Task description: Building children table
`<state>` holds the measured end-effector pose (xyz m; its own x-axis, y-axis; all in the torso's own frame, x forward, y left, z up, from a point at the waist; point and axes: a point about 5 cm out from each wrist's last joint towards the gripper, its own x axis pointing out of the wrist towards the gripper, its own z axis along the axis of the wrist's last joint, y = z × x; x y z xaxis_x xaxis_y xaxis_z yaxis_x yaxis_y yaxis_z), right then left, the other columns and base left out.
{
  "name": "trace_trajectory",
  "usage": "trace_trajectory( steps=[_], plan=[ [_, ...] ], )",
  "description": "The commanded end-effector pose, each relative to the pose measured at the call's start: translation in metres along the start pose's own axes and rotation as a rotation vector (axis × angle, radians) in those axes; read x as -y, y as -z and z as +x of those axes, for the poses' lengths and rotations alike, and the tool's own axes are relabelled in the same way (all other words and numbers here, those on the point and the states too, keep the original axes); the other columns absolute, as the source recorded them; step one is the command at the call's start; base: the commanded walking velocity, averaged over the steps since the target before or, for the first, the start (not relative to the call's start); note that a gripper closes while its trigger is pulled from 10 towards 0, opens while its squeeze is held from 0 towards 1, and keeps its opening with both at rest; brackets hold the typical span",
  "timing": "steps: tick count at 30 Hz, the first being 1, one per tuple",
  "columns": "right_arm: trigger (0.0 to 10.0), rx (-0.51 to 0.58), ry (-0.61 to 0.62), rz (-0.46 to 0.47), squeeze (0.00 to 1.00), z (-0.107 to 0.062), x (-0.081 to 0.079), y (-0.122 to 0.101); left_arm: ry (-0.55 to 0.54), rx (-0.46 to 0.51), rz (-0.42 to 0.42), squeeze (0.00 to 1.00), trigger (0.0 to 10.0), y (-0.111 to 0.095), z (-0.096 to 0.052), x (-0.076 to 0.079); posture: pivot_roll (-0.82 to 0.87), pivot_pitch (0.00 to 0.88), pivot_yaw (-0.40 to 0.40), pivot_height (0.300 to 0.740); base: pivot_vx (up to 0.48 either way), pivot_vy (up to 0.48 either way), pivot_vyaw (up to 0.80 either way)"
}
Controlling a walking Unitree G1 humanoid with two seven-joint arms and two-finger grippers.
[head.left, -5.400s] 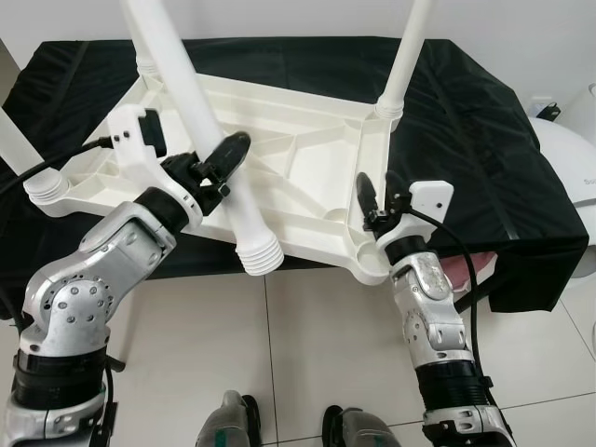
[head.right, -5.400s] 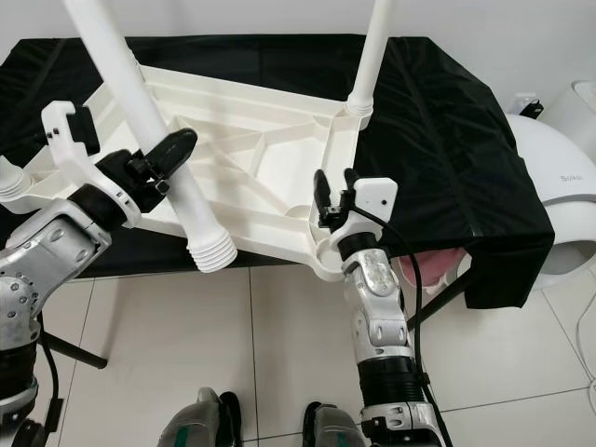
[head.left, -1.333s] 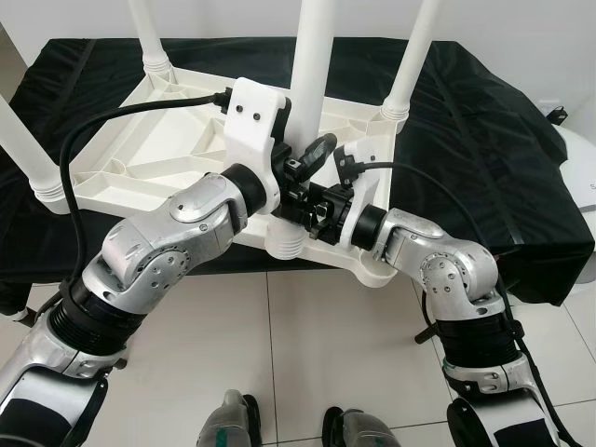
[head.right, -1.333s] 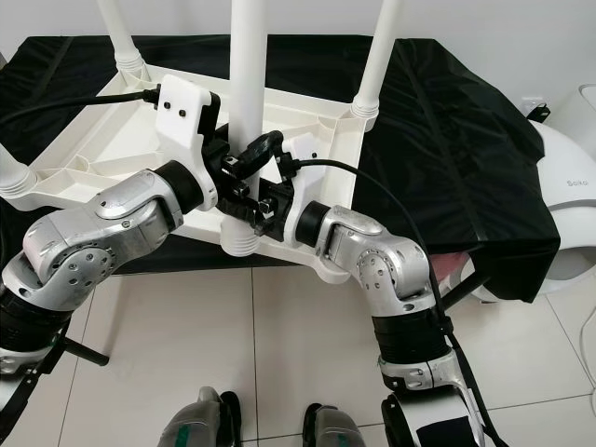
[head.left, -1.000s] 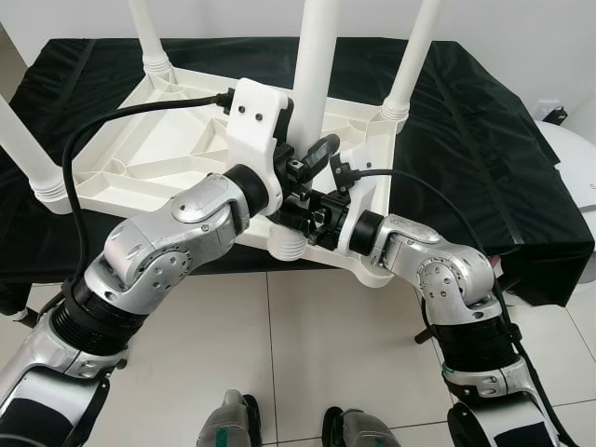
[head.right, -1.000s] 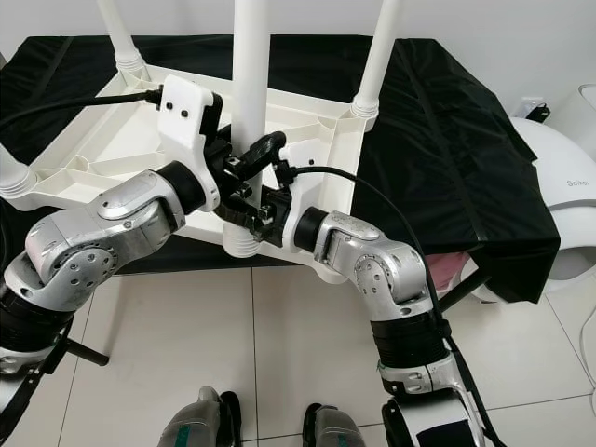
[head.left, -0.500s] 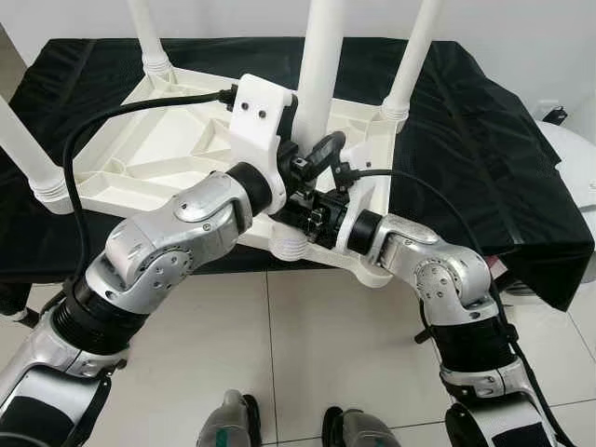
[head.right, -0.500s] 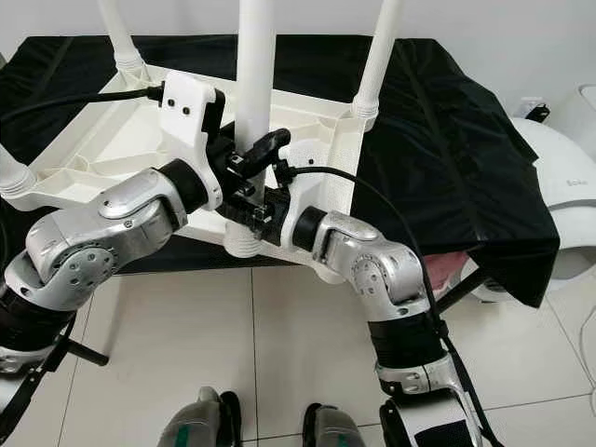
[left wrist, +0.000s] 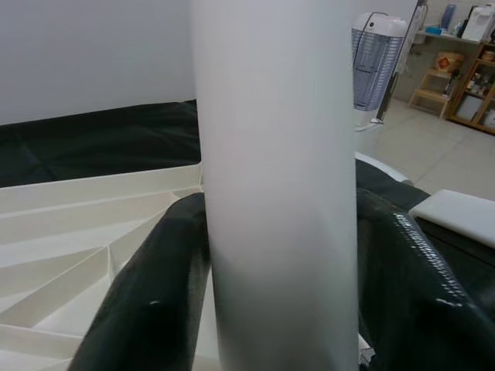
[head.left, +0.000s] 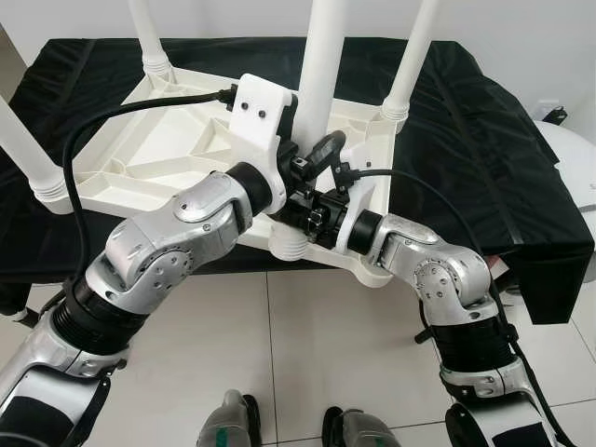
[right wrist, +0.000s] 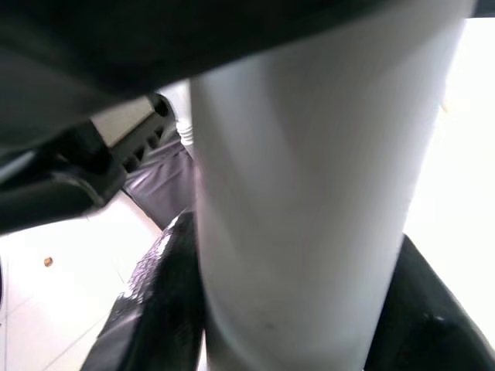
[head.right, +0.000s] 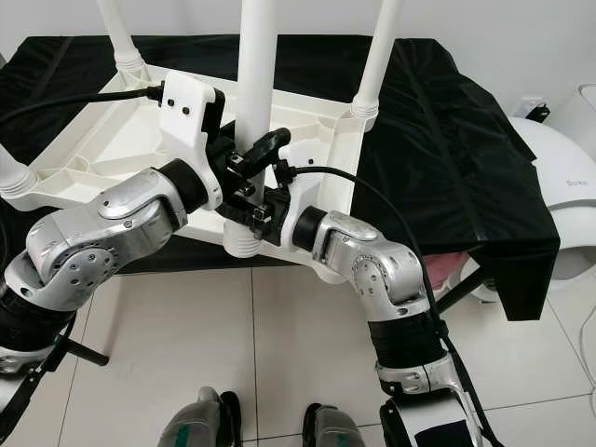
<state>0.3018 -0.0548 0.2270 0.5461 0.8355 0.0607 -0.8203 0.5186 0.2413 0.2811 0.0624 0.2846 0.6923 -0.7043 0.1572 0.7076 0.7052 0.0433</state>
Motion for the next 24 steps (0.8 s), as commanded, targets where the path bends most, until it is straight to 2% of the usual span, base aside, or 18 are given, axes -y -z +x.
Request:
trace_trajectory(
  steps=[1, 2, 3, 7, 9, 11, 13, 14, 15, 17, 18, 24],
  plan=[
    [1.1, -0.004, 0.009, 0.009, 0.00, 0.000, 0.002, 0.002, 0.591, 0.028, 0.012, 0.93, 10.0, -0.005, -0.008, 0.039, -0.01, 0.122, -0.043, 0.740, 0.000, 0.000, 0.00],
    [2.2, -0.002, 0.010, 0.008, 0.00, 0.000, 0.002, 0.002, 0.591, 0.029, 0.007, 1.00, 10.0, -0.005, -0.008, 0.039, -0.01, 0.122, -0.043, 0.740, 0.000, 0.000, 0.00],
    [3.2, -0.001, 0.011, 0.007, 0.00, 0.000, 0.002, 0.002, 0.592, 0.029, 0.005, 1.00, 10.0, -0.006, -0.008, 0.038, -0.01, 0.122, -0.042, 0.740, 0.000, 0.000, 0.00],
    [3.9, 0.000, 0.013, 0.005, 0.00, -0.001, 0.002, 0.002, 0.591, 0.026, 0.007, 1.00, 10.0, -0.006, -0.009, 0.037, -0.01, 0.122, -0.042, 0.740, 0.000, 0.000, 0.00],
    [3.9, 0.000, 0.013, 0.005, 0.00, -0.001, 0.002, 0.002, 0.591, 0.026, 0.007, 1.00, 10.0, -0.006, -0.009, 0.037, -0.01, 0.122, -0.042, 0.740, 0.000, 0.000, 0.00],
    [4.6, 0.002, 0.014, 0.005, 0.00, -0.001, 0.002, 0.002, 0.590, 0.022, 0.008, 1.00, 10.0, -0.006, -0.009, 0.035, -0.02, 0.121, -0.042, 0.740, 0.000, 0.000, 0.00],
    [4.8, 0.002, 0.016, 0.006, 0.00, -0.001, 0.003, 0.002, 0.590, 0.022, 0.006, 1.00, 10.0, -0.007, -0.010, 0.034, -0.02, 0.121, -0.042, 0.740, 0.000, 0.000, 0.00],
    [7.3, 0.005, 0.017, 0.005, 0.00, -0.002, 0.003, 0.002, 0.588, 0.019, 0.011, 1.00, 10.0, -0.008, -0.010, 0.033, -0.02, 0.125, -0.039, 0.740, 0.000, 0.000, 0.00],
    [9.5, 0.007, 0.019, 0.003, 0.00, -0.002, 0.003, 0.001, 0.586, 0.017, 0.011, 0.19, 10.0, -0.008, -0.010, 0.032, -0.02, 0.125, -0.039, 0.740, 0.000, 0.000, 0.00],
    [9.5, 0.007, 0.019, 0.003, 0.00, -0.002, 0.003, 0.001, 0.586, 0.017, 0.011, 0.19, 10.0, -0.008, -0.010, 0.032, -0.02, 0.125, -0.039, 0.740, 0.000, 0.000, 0.00],
    [10.0, 0.009, 0.021, 0.002, 0.00, -0.002, 0.003, 0.001, 0.586, 0.019, 0.012, 0.00, 10.0, -0.009, -0.011, 0.031, -0.02, 0.125, -0.039, 0.740, 0.000, 0.000, 0.00],
    [10.0, 0.017, 0.027, -0.003, 0.00, -0.002, 0.004, -0.001, 0.595, 0.020, -0.006, 0.00, 10.0, -0.013, -0.014, 0.027, -0.02, 0.134, -0.036, 0.740, 0.000, 0.000, 0.00]
  ],
)
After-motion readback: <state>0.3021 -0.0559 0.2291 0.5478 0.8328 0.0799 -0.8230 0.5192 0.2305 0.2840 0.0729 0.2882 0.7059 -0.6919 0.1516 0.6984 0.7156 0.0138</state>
